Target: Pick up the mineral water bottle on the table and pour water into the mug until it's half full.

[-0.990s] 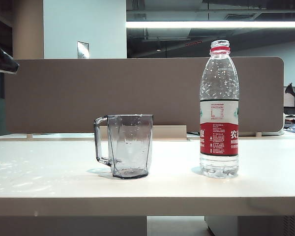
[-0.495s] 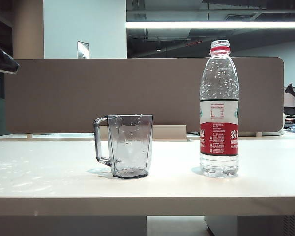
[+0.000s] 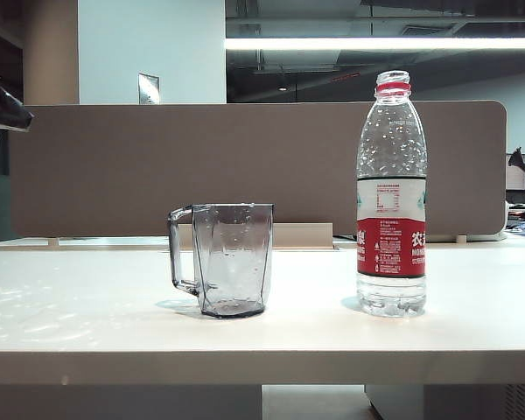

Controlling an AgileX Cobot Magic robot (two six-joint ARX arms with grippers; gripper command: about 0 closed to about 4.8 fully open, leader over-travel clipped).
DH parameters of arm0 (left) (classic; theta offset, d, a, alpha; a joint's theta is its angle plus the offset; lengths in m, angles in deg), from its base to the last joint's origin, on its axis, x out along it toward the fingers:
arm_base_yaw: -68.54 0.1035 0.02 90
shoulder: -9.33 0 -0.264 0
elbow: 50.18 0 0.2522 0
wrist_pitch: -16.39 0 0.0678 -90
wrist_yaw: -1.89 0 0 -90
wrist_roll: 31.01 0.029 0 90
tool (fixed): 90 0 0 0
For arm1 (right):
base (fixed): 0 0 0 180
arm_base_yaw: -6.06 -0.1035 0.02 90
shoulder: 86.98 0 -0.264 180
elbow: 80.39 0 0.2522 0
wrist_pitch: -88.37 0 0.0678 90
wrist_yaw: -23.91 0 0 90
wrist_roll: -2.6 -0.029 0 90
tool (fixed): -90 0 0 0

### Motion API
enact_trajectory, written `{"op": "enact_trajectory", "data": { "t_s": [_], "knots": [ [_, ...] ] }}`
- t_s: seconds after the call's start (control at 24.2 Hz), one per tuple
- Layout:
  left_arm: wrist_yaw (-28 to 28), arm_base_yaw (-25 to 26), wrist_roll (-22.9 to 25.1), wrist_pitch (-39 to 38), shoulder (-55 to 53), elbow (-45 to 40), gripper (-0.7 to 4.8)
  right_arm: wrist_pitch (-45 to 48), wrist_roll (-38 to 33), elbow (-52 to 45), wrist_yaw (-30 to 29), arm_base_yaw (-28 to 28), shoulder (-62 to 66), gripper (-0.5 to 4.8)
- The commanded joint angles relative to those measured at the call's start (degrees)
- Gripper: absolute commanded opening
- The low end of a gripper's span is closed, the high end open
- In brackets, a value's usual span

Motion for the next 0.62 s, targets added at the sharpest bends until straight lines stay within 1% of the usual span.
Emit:
{"op": "enact_trajectory", "data": {
  "t_s": [0.04, 0.16, 0.25, 0.41, 0.45, 0.49, 0.62],
  "knots": [
    [0.00, -0.02, -0.17, 0.68, 0.07, 0.15, -0.01, -3.41, 20.59, 16.39, 1.77, 0.00, 3.17, 0.54],
    [0.00, -0.02, -0.17, 0.66, 0.04, 0.15, -0.01, -7.85, 29.66, 26.84, 6.69, 0.00, 8.35, 0.54],
    [0.00, -0.02, -0.17, 0.63, 0.04, 0.15, -0.01, -11.32, 34.91, 34.14, 11.04, -0.02, 13.42, 0.54],
    [0.00, -0.02, -0.17, 0.63, 0.04, 0.15, -0.01, -17.77, 42.93, 48.50, 20.20, -0.02, 26.12, 0.51],
    [0.00, -0.02, -0.17, 0.63, 0.04, 0.15, -0.01, -19.93, 45.20, 54.51, 22.34, -0.02, 32.20, 0.43],
    [0.00, -0.02, -0.17, 0.66, 0.04, 0.15, -0.01, -21.99, 45.22, 60.52, 22.18, -0.02, 38.47, 0.29],
    [0.00, -0.02, -0.17, 0.66, 0.04, 0.15, -0.01, -24.37, 44.22, 70.95, 21.44, -0.07, 49.77, 0.20]
  ]
}}
